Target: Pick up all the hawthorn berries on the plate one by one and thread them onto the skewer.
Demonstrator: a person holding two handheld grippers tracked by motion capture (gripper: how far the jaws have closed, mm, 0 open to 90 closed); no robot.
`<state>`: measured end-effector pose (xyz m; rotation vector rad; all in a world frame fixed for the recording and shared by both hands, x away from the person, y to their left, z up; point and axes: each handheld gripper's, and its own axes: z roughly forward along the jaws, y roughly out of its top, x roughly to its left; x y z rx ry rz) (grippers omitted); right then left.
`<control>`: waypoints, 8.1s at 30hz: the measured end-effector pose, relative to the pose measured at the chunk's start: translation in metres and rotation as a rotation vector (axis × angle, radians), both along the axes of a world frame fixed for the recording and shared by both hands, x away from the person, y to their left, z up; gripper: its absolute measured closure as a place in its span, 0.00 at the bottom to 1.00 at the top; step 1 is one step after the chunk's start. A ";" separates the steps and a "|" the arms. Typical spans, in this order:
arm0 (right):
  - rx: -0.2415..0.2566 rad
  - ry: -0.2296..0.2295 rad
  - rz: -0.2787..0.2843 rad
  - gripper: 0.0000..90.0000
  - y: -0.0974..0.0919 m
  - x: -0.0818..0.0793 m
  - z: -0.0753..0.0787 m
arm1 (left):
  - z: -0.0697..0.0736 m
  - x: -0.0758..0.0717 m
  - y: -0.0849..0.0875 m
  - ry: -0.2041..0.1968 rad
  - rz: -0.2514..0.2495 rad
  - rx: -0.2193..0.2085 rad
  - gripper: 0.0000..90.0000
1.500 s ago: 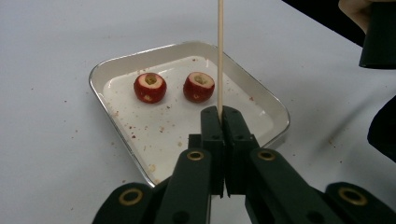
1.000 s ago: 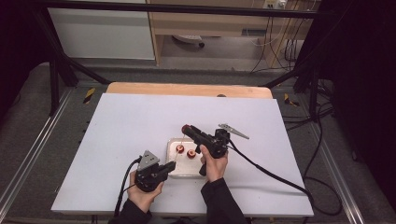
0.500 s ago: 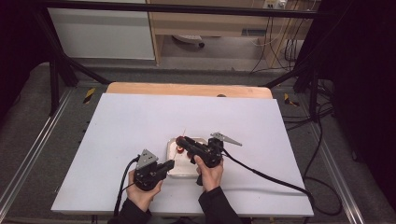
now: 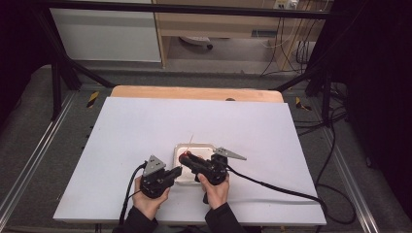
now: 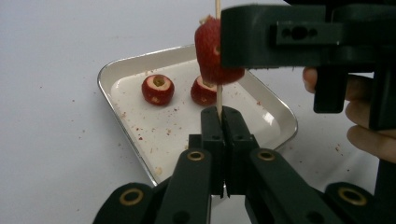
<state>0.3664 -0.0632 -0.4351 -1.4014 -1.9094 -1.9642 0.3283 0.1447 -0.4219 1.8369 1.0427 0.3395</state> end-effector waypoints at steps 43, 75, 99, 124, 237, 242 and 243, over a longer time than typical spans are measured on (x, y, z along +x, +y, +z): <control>-0.685 -0.005 0.184 0.16 -0.038 0.032 0.034 | -0.006 0.000 0.043 -0.008 -0.107 0.160 0.98; -0.927 0.247 0.367 0.52 0.012 0.099 0.027 | -0.010 0.003 0.048 0.000 -0.108 0.174 0.98; -0.870 0.343 0.363 0.69 0.012 0.104 0.022 | -0.010 0.003 0.047 -0.003 -0.109 0.179 0.98; -0.757 0.269 0.320 0.69 -0.006 0.080 0.057 | -0.007 -0.001 0.043 -0.025 -0.114 0.179 0.98; 0.111 -0.087 -0.112 0.70 -0.030 0.035 0.042 | 0.006 -0.003 -0.014 -0.010 0.026 -0.052 0.98; 0.116 -0.074 -0.116 0.70 -0.033 0.034 0.041 | 0.005 -0.004 -0.016 -0.029 0.021 -0.053 0.98; 0.126 -0.067 -0.115 0.70 -0.034 0.034 0.041 | 0.005 -0.005 -0.017 -0.031 0.017 -0.052 0.99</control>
